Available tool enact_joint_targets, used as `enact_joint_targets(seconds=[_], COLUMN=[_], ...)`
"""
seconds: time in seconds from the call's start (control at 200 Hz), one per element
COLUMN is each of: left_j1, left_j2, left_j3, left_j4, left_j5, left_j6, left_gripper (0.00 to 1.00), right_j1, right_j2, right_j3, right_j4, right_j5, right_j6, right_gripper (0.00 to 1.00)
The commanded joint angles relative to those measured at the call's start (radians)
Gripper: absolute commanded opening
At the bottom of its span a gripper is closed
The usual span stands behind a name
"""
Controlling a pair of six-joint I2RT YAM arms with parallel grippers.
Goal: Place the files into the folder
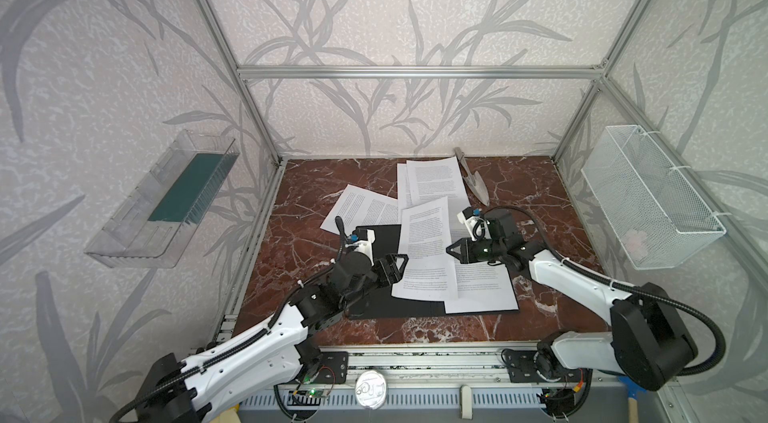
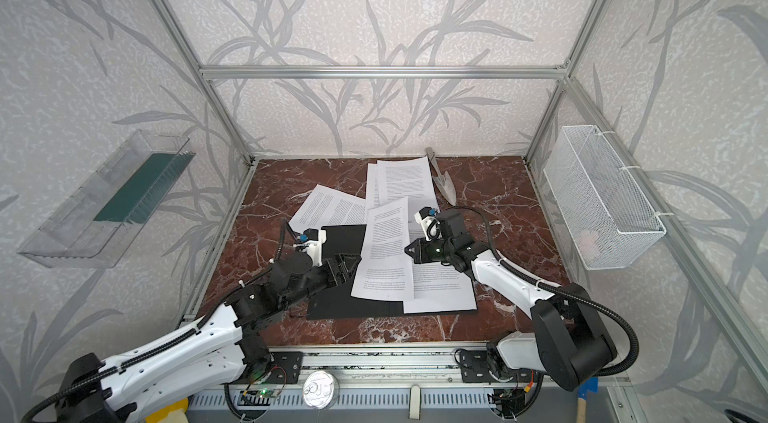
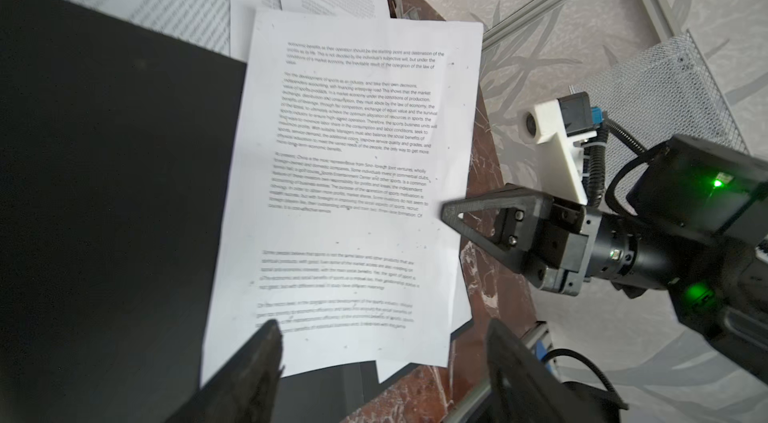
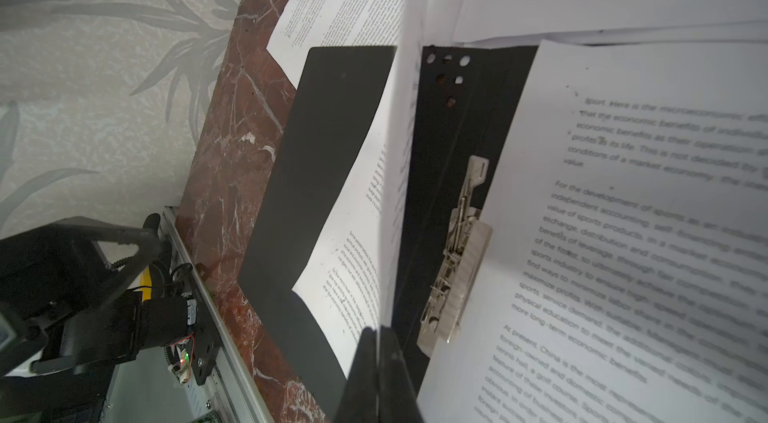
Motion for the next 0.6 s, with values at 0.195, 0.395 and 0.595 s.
enact_joint_targets(seconds=[0.195,0.395,0.595], left_j1=[-0.002,-0.001,-0.002], left_j2=[-0.154,-0.22,-0.325], left_j3=[-0.02,-0.107,-0.149], left_j4=[-0.176,-0.064,-0.078], left_j5=[-0.082,-0.052,-0.046], left_j6=[0.318,0.401,0.408], left_gripper=[0.99,0.99,0.99], right_j1=[-0.055,-0.106,-0.108], right_j2=[-0.081,-0.086,0.014], right_j3=[0.142,0.189,0.287], right_j4=[-0.424,-0.518,-0.656], right_j5=[0.169,0.285,0.507], right_j6=[-0.228,-0.291,-0.333], right_gripper=[0.0,0.0,0.0])
